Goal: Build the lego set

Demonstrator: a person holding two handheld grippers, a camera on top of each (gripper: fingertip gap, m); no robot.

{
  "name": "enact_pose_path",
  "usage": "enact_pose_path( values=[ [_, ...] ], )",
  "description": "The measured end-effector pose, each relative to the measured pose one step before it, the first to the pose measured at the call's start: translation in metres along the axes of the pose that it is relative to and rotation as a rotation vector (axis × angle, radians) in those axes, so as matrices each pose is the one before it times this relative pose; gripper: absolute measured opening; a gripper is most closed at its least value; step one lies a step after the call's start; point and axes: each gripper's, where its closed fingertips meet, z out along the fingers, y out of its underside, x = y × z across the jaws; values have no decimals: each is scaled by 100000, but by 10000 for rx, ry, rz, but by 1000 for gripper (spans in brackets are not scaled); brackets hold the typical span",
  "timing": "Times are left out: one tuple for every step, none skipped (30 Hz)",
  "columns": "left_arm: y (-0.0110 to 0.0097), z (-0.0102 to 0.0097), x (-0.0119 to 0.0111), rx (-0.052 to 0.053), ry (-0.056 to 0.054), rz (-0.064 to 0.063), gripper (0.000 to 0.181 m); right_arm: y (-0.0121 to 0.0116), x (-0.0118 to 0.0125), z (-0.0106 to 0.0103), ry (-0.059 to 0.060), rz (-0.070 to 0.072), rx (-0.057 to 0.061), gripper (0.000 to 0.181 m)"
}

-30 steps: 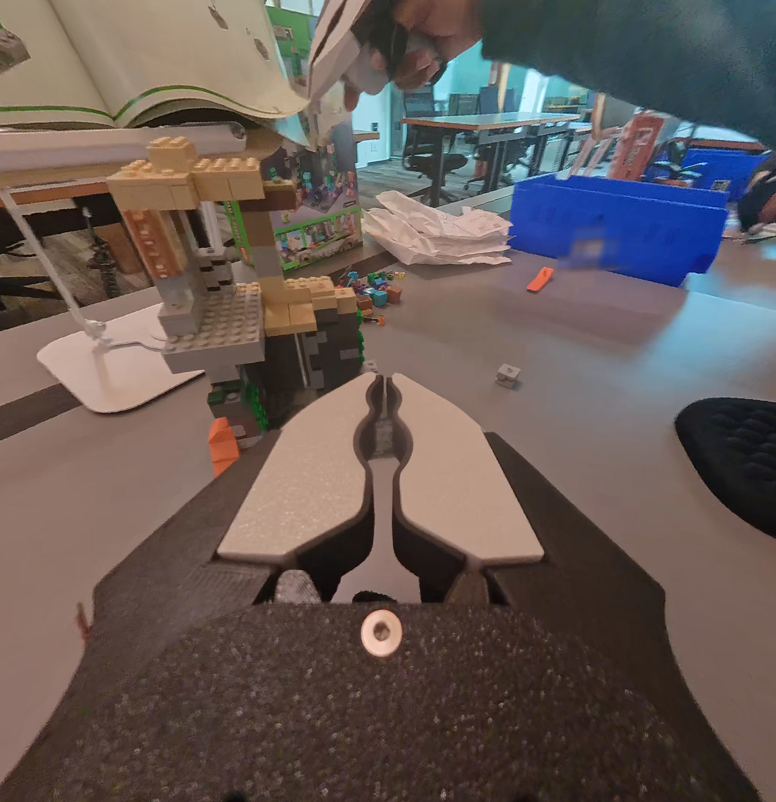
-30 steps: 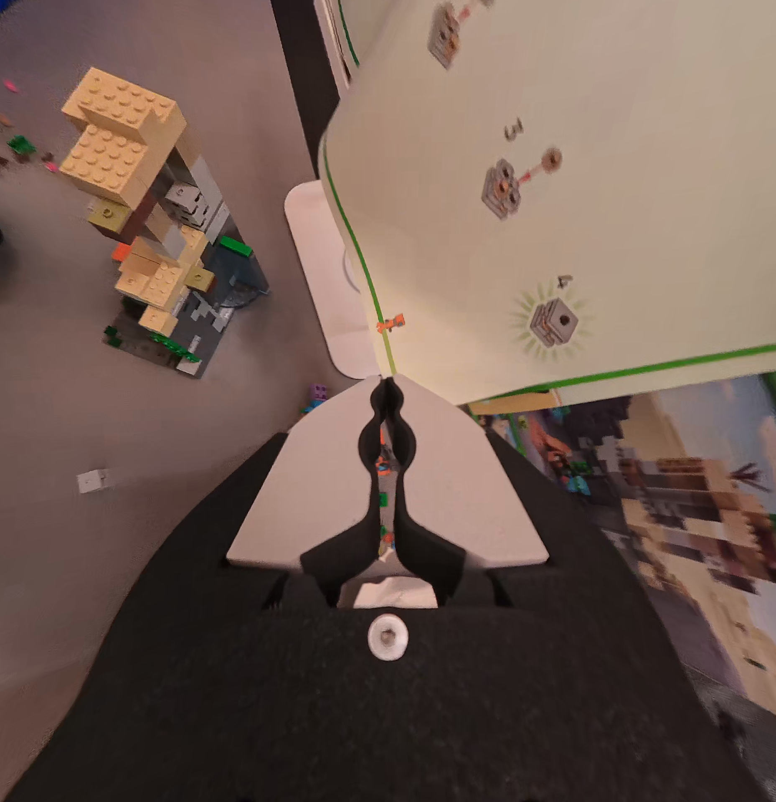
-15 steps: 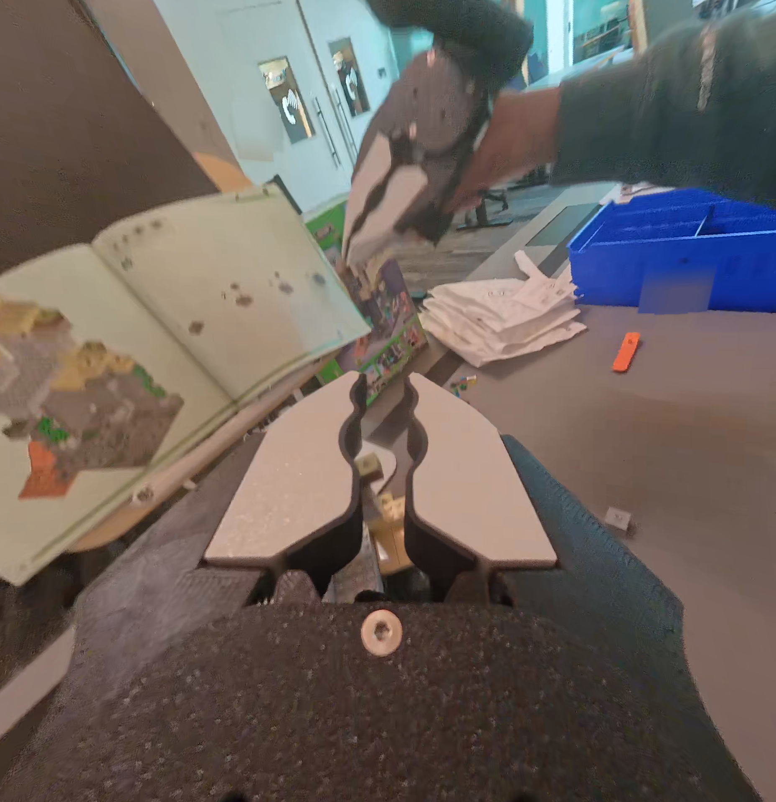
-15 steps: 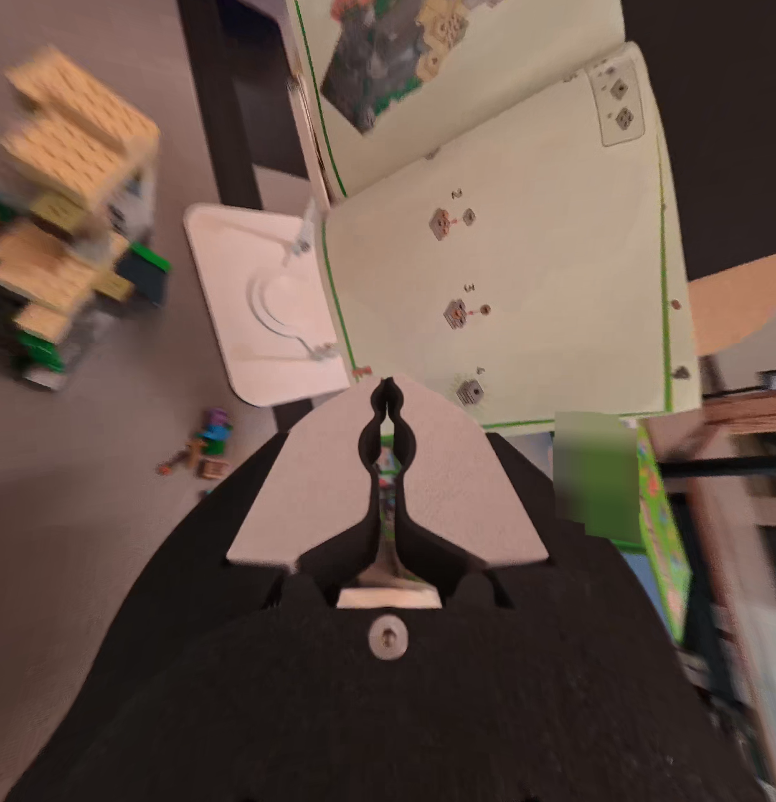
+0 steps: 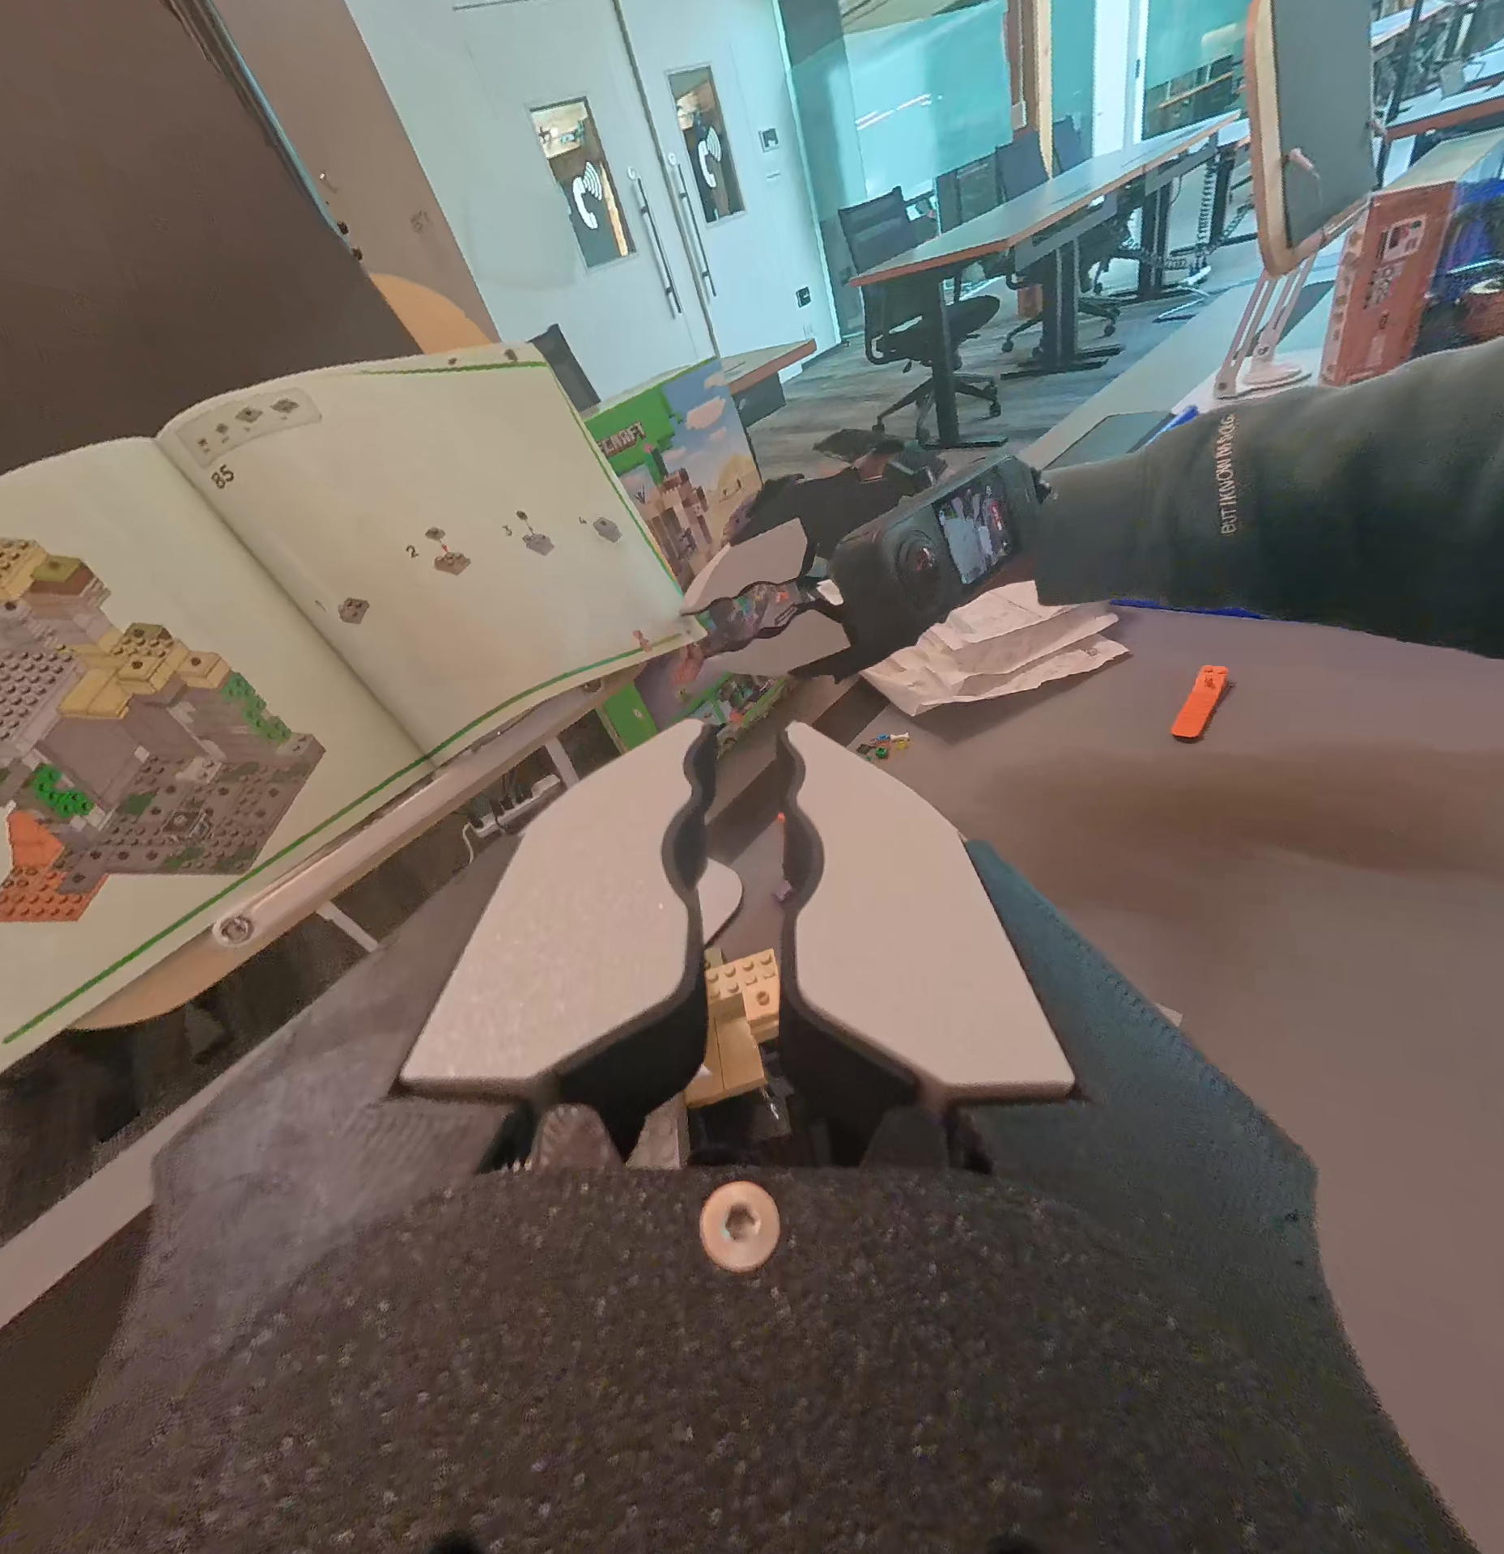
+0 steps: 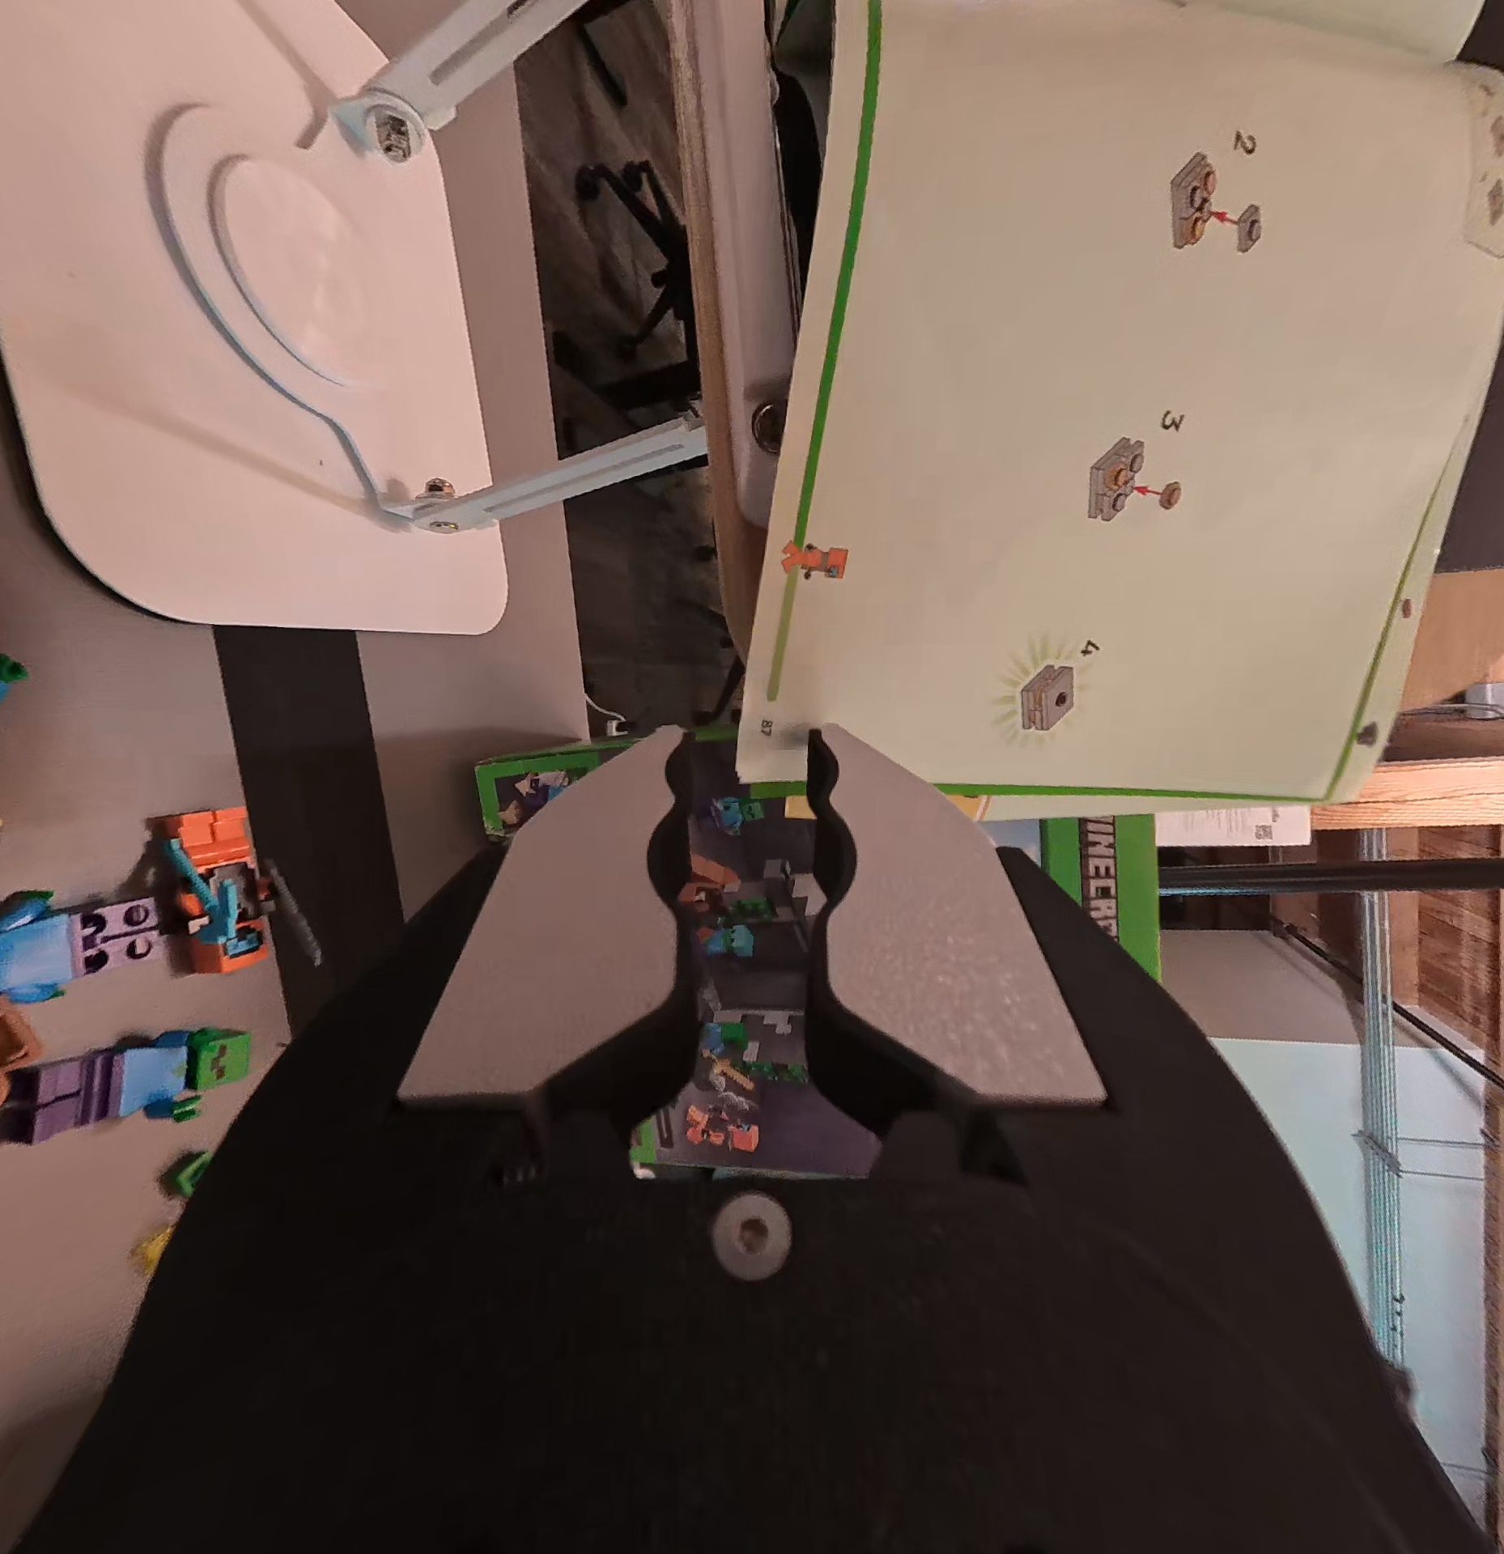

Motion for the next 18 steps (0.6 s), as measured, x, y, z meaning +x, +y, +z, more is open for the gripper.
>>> enact_pose_path(
  values=[
    [290,-252,-35,0,-77,-92,13,-81,55,183,22,3,30,23],
    [386,-262,-62,-22,-89,-107,12,-99,113,123,26,6,26,21],
    [458,-270,-49,-44,-78,-117,12,-85,142,82,26,-15,22,16],
    [473,-259,-44,-34,-56,-136,12,-87,110,55,-16,3,24,13],
    [480,-266,-33,-26,-32,-147,12,-53,106,21,-23,26,26,6],
    [514,-242,-69,-56,-43,-135,12,-70,109,2,-33,10,40,1],
    [530,-223,-96,-72,-45,-104,12,-30,41,-21,-88,4,9,0],
    [526,-198,-105,-62,-41,-83,12,-17,-11,-18,-162,67,1,0],
    [521,-183,-108,-59,-35,-82,12,-18,-91,-26,-251,136,-3,0],
    [524,-154,-98,-80,-16,-81,12,-15,-45,-48,-233,160,0,0],
    [530,-125,-67,-90,5,-70,12,-8,2,-57,-238,197,-3,0],
    [475,-121,-46,-74,17,-53,12,-14,-146,-52,-393,306,-1,0],
    [448,-107,-27,-66,15,-45,11,14,-186,-47,-484,429,-18,0],
    [420,-90,-38,-69,15,-43,11,56,-154,-39,-489,449,-62,0],
    [397,-78,10,-64,29,-46,11,66,-25,-46,-420,442,-61,0],
    [350,-46,55,-49,52,-46,11,14,-61,-61,-473,516,-22,0],
    [330,-37,107,-37,69,-41,11,82,-135,-27,-562,580,-83,0],
    [292,-29,89,-34,52,-32,11,100,-63,-42,-518,530,-84,0]
  ],
)
